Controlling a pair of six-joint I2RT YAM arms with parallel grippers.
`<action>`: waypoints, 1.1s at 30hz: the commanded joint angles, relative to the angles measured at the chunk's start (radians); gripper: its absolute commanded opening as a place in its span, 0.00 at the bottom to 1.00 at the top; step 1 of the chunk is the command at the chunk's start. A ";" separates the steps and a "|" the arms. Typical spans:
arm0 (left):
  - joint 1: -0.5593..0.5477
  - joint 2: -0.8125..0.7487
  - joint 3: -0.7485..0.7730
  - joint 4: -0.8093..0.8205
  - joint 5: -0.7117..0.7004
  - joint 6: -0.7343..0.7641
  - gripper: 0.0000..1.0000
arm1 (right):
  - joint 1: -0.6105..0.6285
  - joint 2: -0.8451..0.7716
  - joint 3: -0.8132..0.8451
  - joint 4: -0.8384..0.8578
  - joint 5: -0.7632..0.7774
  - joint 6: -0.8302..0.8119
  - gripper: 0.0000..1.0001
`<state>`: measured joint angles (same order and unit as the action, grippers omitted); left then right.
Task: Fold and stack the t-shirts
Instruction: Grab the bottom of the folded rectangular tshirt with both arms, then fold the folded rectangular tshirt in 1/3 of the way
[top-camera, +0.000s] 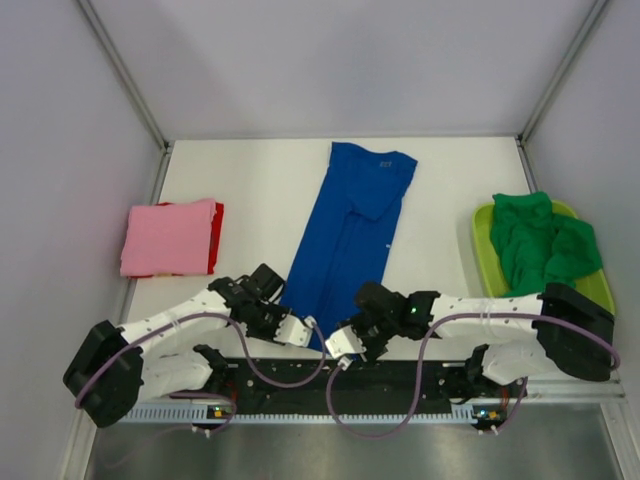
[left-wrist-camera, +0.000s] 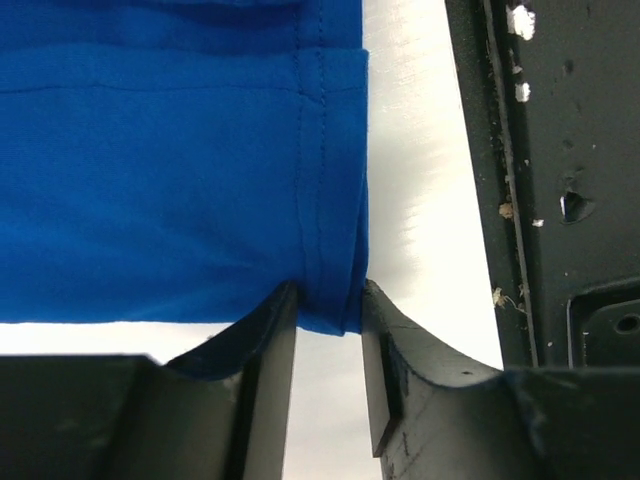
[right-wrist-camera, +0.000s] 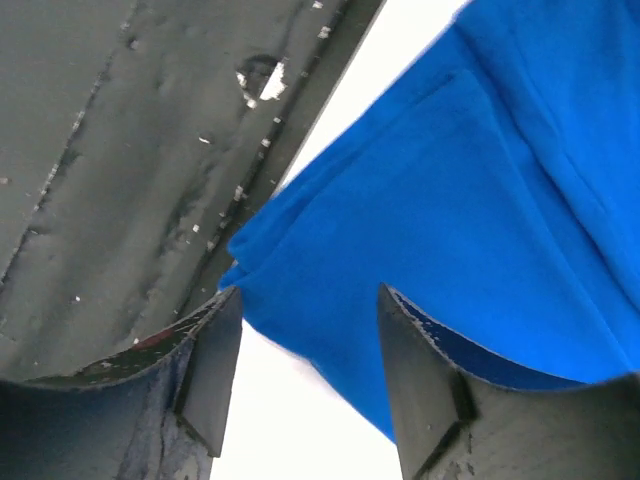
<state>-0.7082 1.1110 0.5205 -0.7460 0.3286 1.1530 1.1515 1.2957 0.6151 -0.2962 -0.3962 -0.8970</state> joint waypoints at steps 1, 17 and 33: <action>-0.016 0.046 -0.028 0.065 -0.048 -0.021 0.32 | 0.054 0.080 0.037 0.043 -0.025 -0.011 0.53; -0.105 0.066 0.097 0.027 -0.036 -0.254 0.00 | 0.065 0.085 0.078 -0.208 -0.010 -0.079 0.00; 0.019 0.471 0.729 -0.001 -0.289 -0.453 0.00 | -0.499 -0.032 0.186 0.032 -0.015 0.266 0.00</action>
<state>-0.7300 1.4376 1.0996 -0.7250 0.0902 0.7227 0.7681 1.2282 0.7238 -0.4641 -0.4301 -0.7792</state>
